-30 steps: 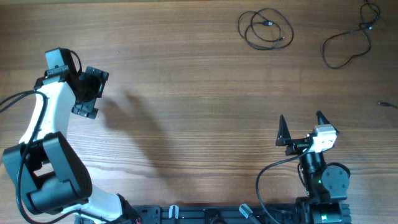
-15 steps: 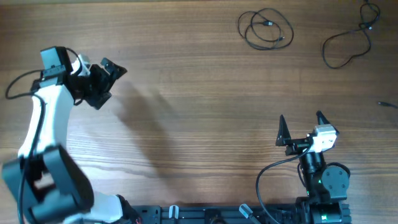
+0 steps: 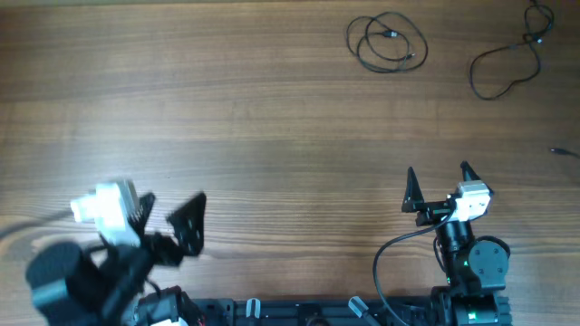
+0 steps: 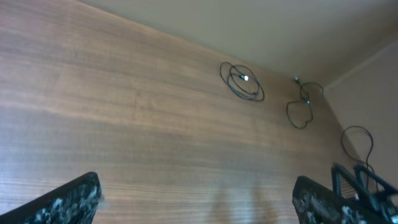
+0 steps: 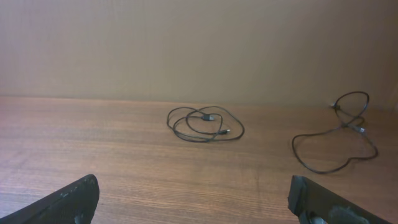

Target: Untangle cables

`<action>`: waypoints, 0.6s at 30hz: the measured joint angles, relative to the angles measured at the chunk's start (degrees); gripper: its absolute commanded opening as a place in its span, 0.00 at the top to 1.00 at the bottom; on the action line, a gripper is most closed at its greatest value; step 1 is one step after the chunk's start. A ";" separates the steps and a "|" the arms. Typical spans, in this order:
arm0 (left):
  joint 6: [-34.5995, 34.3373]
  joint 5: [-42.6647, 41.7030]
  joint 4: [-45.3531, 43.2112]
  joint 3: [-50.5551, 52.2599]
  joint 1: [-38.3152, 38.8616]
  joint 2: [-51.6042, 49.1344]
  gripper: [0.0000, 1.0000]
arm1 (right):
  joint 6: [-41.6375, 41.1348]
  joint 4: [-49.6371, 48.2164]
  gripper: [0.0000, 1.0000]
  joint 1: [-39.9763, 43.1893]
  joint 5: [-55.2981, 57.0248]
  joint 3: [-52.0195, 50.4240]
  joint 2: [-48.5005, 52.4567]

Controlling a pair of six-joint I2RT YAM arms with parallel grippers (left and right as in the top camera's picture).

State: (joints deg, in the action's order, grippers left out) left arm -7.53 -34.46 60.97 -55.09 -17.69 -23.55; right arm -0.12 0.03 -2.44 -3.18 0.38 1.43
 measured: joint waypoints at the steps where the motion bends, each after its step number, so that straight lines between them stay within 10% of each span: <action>1: 0.00 0.35 1.03 0.02 0.00 1.95 0.00 | 0.00 -0.02 0.00 0.00 0.00 0.00 0.00; 9: 0.00 3.21 7.48 1.64 1.99 12.50 0.00 | 0.00 -0.02 0.00 0.00 0.00 0.00 0.00; 18: 0.44 9.20 -22.69 22.99 15.82 22.62 0.00 | 0.00 0.02 0.00 0.00 0.00 0.00 0.00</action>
State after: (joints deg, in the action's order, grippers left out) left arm -7.09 -25.26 38.28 -32.10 -1.87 -0.93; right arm -0.12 0.05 -2.44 -3.18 0.38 1.43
